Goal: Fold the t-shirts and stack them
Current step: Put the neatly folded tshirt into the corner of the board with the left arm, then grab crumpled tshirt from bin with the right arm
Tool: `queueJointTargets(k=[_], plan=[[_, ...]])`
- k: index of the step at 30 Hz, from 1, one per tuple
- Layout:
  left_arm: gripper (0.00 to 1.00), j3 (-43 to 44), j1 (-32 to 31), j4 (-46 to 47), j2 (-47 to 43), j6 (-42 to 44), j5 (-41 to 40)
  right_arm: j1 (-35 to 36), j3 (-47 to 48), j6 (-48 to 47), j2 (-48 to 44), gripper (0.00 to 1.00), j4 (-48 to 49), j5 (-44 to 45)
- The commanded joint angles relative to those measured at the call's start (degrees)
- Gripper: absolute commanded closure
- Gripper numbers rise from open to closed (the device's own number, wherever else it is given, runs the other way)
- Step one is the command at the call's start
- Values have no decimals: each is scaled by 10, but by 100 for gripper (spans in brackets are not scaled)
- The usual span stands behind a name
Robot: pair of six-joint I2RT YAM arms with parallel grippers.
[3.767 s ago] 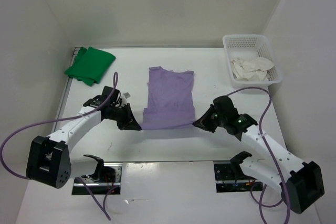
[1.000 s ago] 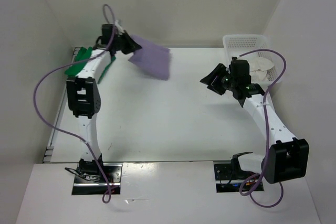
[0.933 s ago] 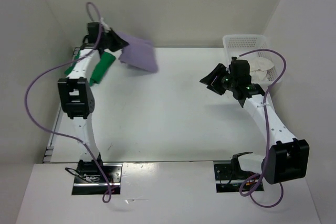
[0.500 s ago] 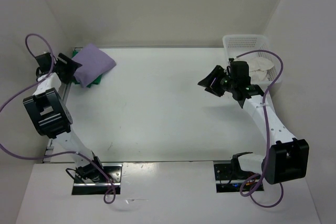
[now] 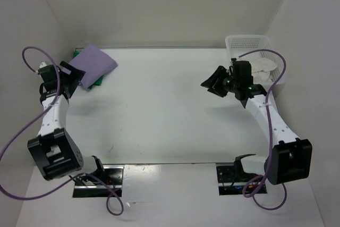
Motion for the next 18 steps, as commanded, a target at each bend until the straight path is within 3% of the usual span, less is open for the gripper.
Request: queueJointTargets(k=[1, 5, 6, 9, 12, 15, 18], plan=[[0, -29, -41, -10, -62, -3, -24, 7, 47, -17, 9, 46, -12, 31], [0, -22, -139, -29, -81, 24, 21, 12, 94, -34, 47, 72, -49, 70], [0, -22, -186, -38, -81, 40, 21, 12, 117, -34, 53, 83, -55, 103], [0, -22, -280, -47, -98, 73, 31, 12, 159, -48, 72, 91, -55, 179], [0, -29, -340, -65, -111, 92, 42, -9, 219, -72, 123, 91, -62, 278], [0, -57, -405, -59, -118, 87, 74, -76, 272, -73, 189, 91, -69, 300], [0, -83, -459, -59, -112, 75, 99, -114, 302, -57, 245, 81, -69, 364]])
